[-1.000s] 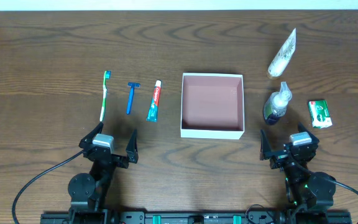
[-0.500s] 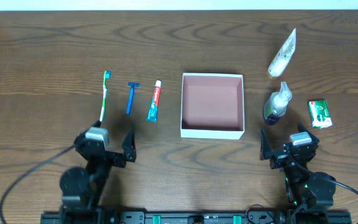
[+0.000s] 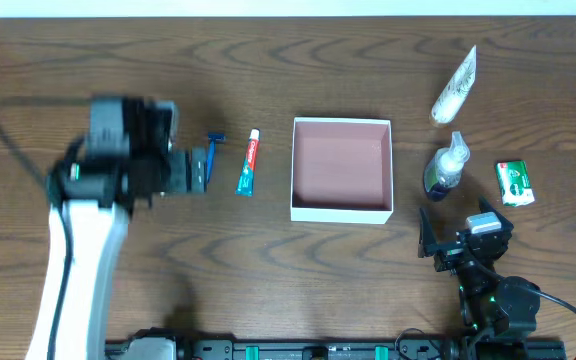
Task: Pack container
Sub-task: 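Move the left gripper over the green toothbrush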
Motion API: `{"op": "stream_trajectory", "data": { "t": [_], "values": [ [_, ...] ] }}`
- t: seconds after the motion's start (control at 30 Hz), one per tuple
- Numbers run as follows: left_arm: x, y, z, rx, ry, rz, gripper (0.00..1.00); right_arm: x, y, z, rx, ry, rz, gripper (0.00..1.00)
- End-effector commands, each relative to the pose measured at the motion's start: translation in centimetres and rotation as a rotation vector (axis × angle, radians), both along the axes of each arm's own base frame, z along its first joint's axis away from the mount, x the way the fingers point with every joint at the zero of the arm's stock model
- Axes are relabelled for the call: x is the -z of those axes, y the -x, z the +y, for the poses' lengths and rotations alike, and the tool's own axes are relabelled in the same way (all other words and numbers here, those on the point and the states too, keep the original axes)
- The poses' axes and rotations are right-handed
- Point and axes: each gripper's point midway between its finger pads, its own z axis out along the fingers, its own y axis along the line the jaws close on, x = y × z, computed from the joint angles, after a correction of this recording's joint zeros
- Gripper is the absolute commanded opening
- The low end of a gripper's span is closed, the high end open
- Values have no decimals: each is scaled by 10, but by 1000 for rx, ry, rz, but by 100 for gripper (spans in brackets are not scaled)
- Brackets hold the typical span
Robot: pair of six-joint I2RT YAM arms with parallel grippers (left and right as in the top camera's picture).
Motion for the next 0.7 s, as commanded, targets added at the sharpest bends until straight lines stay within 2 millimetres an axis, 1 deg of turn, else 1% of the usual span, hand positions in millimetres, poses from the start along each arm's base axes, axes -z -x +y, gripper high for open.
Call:
{"op": "stream_trajectory", "data": {
  "t": [0.0,0.07,0.13,0.2,0.27,0.4,0.5,0.67],
  "values": [
    [2,-23,19,-31,-107,30,98,1,0,-1,3,9,-3,99],
    [10,-33,33,-65,-166,37,98,1,0,-1,3,9,-3,99],
    [19,-38,46,-99,-203,56,98,1,0,-1,3,9,-3,99],
    [26,-39,55,-122,-201,81,98,1,0,-1,3,9,-3,99],
    [35,-35,63,-153,-192,122,98,1,0,-1,3,9,-3,99],
    [51,-43,62,-180,-71,144,98,1,0,-1,3,9,-3,99],
    [62,-45,69,-197,-62,170,98,1,0,-1,3,9,-3,99],
    [88,-52,69,-195,-60,228,98,1,0,-1,3,9,-3,99]
  ]
}}
